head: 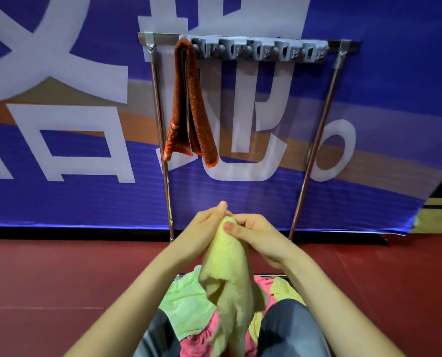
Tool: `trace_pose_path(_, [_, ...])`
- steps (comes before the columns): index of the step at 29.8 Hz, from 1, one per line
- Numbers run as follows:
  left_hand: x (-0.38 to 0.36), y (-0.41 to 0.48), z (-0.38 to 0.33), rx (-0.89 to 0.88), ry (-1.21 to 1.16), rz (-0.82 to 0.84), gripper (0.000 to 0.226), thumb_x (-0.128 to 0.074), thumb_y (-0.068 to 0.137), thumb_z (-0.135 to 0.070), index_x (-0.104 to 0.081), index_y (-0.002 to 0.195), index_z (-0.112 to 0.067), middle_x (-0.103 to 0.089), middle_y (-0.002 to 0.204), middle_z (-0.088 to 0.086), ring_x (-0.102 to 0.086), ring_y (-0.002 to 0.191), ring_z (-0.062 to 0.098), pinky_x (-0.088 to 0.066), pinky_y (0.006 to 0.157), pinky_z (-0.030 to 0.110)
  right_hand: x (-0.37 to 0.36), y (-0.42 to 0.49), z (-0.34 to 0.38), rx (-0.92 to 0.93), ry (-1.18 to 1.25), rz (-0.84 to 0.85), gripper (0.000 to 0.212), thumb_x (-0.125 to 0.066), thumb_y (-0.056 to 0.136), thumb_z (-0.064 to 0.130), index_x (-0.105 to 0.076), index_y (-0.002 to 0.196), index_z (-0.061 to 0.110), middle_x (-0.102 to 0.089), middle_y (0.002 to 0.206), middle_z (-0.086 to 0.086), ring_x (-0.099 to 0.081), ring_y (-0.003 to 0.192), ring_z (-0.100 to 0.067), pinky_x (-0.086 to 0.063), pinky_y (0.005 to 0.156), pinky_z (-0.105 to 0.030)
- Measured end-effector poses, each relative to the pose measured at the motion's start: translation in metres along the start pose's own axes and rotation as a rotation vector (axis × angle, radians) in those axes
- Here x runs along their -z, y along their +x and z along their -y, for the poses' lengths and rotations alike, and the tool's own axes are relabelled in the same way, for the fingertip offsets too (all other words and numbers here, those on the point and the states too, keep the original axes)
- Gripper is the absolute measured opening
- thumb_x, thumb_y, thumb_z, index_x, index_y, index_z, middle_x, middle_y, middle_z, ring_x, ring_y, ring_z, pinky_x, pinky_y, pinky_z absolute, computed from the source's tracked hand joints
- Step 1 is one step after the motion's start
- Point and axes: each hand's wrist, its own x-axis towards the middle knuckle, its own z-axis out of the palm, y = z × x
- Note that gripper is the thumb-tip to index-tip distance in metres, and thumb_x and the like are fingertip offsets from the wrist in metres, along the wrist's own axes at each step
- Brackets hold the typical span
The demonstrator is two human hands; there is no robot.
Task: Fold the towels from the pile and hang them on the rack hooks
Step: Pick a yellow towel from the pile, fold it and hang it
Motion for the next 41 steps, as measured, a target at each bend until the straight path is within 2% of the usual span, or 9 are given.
trace_pose_path(2, [-0.004, 0.002, -0.001, 0.028, 0.004, -0.020, 0.045, -0.031, 0.095, -0.038, -0.061, 0.073, -0.014, -0.060, 0.068, -0.002, -0.055, 0.062, 0.003, -0.045, 0.056, 0.009, 0.002, -0.003, 0.004, -0.002, 0.005, -0.007, 0.012, -0.059, 0.082, 0.025, -0.068, 0.080, 0.018, -0.070, 0.075, 0.016, -0.058, 0.082, 0.005, -0.047, 0.077, -0.014])
trace_pose_path(7, [-0.011, 0.002, -0.008, -0.165, -0.112, -0.228, 0.036, -0.041, 0.094, -0.020, -0.048, 0.059, -0.013, -0.044, 0.038, -0.011, -0.037, 0.038, -0.001, -0.031, 0.044, 0.011, 0.002, -0.017, -0.005, -0.058, 0.072, -0.001, 0.019, -0.048, 0.091, 0.015, -0.061, 0.078, 0.011, -0.066, 0.057, 0.012, -0.057, 0.054, 0.005, -0.042, 0.051, -0.008])
trace_pose_path(12, [0.004, 0.004, -0.019, -0.132, -0.232, -0.304, 0.036, -0.043, 0.094, -0.022, -0.047, 0.059, -0.014, -0.040, 0.035, -0.008, -0.032, 0.032, 0.000, -0.029, 0.036, 0.011, -0.001, -0.030, -0.031, -0.292, 0.145, 0.084, 0.045, -0.053, 0.075, 0.044, -0.063, 0.103, 0.010, -0.073, 0.082, 0.012, -0.066, 0.077, 0.001, -0.051, 0.072, -0.012])
trace_pose_path(17, [0.029, 0.002, -0.002, -0.019, -0.025, -0.269, 0.032, -0.047, 0.092, -0.026, -0.051, 0.062, -0.016, -0.046, 0.054, -0.006, -0.043, 0.046, 0.001, -0.036, 0.053, 0.016, 0.002, -0.031, -0.036, -0.188, 0.283, 0.046, 0.064, -0.078, 0.048, 0.058, -0.068, 0.096, 0.016, -0.074, 0.089, 0.007, -0.068, 0.085, -0.003, -0.052, 0.072, -0.014])
trace_pose_path(20, [0.032, -0.003, 0.015, 0.101, 0.048, -0.176, 0.031, -0.044, 0.093, -0.032, -0.059, 0.068, -0.019, -0.055, 0.051, -0.010, -0.047, 0.056, 0.007, -0.038, 0.058, 0.020, 0.004, -0.026, -0.019, -0.090, 0.315, -0.042, 0.030, -0.057, 0.079, 0.041, -0.066, 0.093, 0.016, -0.075, 0.084, 0.007, -0.068, 0.081, -0.002, -0.052, 0.070, -0.013])
trace_pose_path(23, [0.026, -0.005, 0.011, 0.237, -0.071, -0.021, 0.042, -0.029, 0.095, -0.041, -0.061, 0.079, -0.018, -0.056, 0.041, -0.006, -0.054, 0.047, 0.006, -0.044, 0.055, 0.019, 0.004, -0.018, -0.002, -0.075, 0.271, -0.023, 0.032, -0.034, 0.094, 0.019, -0.064, 0.087, 0.012, -0.074, 0.075, 0.007, -0.068, 0.074, -0.001, -0.052, 0.066, -0.012])
trace_pose_path(30, [0.005, 0.001, -0.009, 0.158, -0.251, 0.151, 0.049, -0.019, 0.091, -0.049, -0.058, 0.087, -0.018, -0.044, 0.040, -0.008, -0.043, 0.037, 0.003, -0.036, 0.042, 0.012, 0.001, -0.012, 0.010, -0.025, 0.292, -0.053, 0.035, -0.048, 0.082, 0.031, -0.066, 0.101, 0.009, -0.074, 0.093, -0.004, -0.069, 0.085, -0.014, -0.056, 0.075, -0.022])
trace_pose_path(35, [0.008, 0.003, -0.009, 0.140, -0.287, 0.107, 0.051, -0.037, 0.067, -0.063, -0.063, 0.087, -0.024, -0.056, 0.060, 0.008, -0.054, 0.050, 0.015, -0.043, 0.056, 0.025, 0.004, -0.017, 0.005, -0.132, 0.217, -0.050, 0.030, -0.046, 0.084, 0.033, -0.069, 0.092, 0.015, -0.074, 0.077, 0.002, -0.068, 0.071, -0.007, -0.053, 0.064, -0.017])
trace_pose_path(41, [0.000, 0.003, -0.017, 0.096, -0.276, 0.053, 0.039, -0.045, 0.069, -0.057, -0.060, 0.085, -0.024, -0.054, 0.074, 0.017, -0.054, 0.058, 0.019, -0.043, 0.058, 0.026, 0.013, -0.023, 0.012, -0.167, 0.301, 0.040, 0.032, -0.037, 0.089, 0.031, -0.063, 0.099, 0.015, -0.075, 0.083, 0.004, -0.069, 0.080, -0.005, -0.053, 0.070, -0.015])
